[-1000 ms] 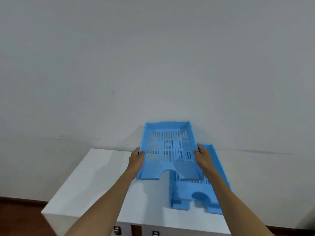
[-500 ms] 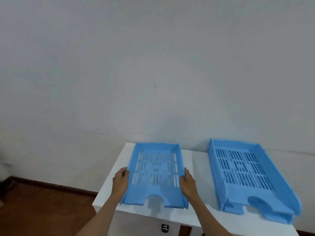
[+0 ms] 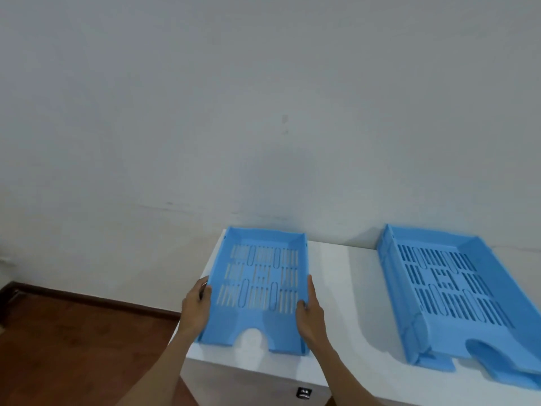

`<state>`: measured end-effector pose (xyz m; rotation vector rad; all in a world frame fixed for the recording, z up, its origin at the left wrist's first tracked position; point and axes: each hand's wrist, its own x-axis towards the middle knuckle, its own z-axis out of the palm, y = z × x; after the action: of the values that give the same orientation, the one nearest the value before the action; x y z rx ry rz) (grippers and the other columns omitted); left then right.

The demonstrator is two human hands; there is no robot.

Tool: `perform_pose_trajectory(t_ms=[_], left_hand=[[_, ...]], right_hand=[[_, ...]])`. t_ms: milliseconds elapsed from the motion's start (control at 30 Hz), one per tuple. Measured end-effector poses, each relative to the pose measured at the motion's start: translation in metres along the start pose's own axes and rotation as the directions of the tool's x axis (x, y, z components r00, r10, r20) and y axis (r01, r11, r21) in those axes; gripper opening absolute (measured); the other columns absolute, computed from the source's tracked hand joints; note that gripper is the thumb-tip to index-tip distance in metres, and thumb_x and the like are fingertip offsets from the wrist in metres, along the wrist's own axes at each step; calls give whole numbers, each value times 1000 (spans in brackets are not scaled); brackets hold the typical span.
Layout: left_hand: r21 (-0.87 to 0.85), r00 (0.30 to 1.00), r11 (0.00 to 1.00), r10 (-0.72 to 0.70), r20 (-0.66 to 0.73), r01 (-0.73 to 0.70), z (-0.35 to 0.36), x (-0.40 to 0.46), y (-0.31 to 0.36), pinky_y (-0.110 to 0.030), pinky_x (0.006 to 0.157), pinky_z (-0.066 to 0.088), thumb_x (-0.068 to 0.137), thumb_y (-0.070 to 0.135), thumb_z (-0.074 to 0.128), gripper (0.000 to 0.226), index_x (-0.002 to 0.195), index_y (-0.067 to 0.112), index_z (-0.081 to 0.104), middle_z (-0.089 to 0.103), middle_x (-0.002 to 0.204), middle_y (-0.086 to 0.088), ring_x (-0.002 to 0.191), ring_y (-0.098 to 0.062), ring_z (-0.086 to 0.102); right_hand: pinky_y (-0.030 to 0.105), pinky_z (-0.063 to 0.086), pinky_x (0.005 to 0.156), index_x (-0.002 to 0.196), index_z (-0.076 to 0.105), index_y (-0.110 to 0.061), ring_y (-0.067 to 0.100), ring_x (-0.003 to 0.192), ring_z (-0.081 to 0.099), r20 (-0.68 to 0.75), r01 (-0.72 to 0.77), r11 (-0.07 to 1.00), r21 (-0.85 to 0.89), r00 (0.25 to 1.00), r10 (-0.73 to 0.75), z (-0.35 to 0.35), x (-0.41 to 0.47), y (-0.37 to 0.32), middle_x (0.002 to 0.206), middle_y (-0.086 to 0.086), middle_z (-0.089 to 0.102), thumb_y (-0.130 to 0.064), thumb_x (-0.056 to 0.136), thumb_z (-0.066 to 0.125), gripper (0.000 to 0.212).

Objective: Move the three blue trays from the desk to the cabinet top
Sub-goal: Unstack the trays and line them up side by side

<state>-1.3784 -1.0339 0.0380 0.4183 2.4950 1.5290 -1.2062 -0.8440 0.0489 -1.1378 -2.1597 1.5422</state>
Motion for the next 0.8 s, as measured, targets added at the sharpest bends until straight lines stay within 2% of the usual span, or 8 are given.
perform_pose_trajectory(t_ms=[100,167,267,367,600,667,700,800], left_hand=[[-29,1000,999,-19,17,20,-1,17,-1,-31,72,45,101,17,47,23,116,20,63,69,98,-5,86,-24,63],[-74,998,996,-39,42,42,-2,26,-1,-29,69,47,101,17,48,20,109,22,65,70,94,-1,86,-23,63],[-154,996,985,-61,69,71,-6,35,0,-22,66,49,101,17,48,19,107,20,66,70,91,5,80,-15,63],[-179,995,980,-71,63,82,-8,40,-1,-21,68,49,101,17,49,20,111,18,67,71,97,0,82,-10,63],[-58,998,997,-54,-17,53,-7,40,7,-23,67,46,100,17,48,23,117,14,65,69,103,-5,93,-25,64],[-34,995,998,-46,-89,44,-7,38,14,-29,80,47,100,20,49,27,123,13,61,64,113,-4,101,-22,60],[-22,993,999,-35,-116,32,-5,37,19,-33,88,47,100,22,49,29,126,14,60,62,118,-4,106,-22,58],[-11,993,999,48,-105,-50,5,33,45,-43,103,46,99,28,49,32,129,19,57,60,131,-5,120,-25,55]], right_hand=[[21,56,60,151,-3,-41,10,79,68,23,13,1000,12,1000,-13,5,7,-8,113,-3,61,-20,101,39,68],[16,53,55,151,-6,-41,7,80,67,34,11,1000,18,999,-12,9,12,-11,116,-5,59,-21,100,41,72],[18,54,54,152,-7,-42,10,80,68,48,8,1000,24,999,-9,16,17,-13,121,-5,59,-21,99,44,77],[20,56,57,152,-6,-42,10,80,68,48,1,999,35,999,-2,20,22,-15,122,-7,56,-19,98,46,78],[12,53,54,153,5,-36,4,86,67,58,4,999,44,998,-7,10,30,-14,131,-6,55,-22,98,49,71],[9,52,63,154,11,-33,4,100,64,44,4,999,50,999,-6,0,28,-20,135,-9,50,-24,98,50,68],[9,50,75,154,14,-31,6,113,58,28,15,999,51,999,-17,-7,27,-24,140,-9,46,-24,98,50,67],[28,33,109,153,22,-29,16,142,34,-26,81,996,40,996,-80,-35,24,-36,157,-4,31,-26,97,51,64]])
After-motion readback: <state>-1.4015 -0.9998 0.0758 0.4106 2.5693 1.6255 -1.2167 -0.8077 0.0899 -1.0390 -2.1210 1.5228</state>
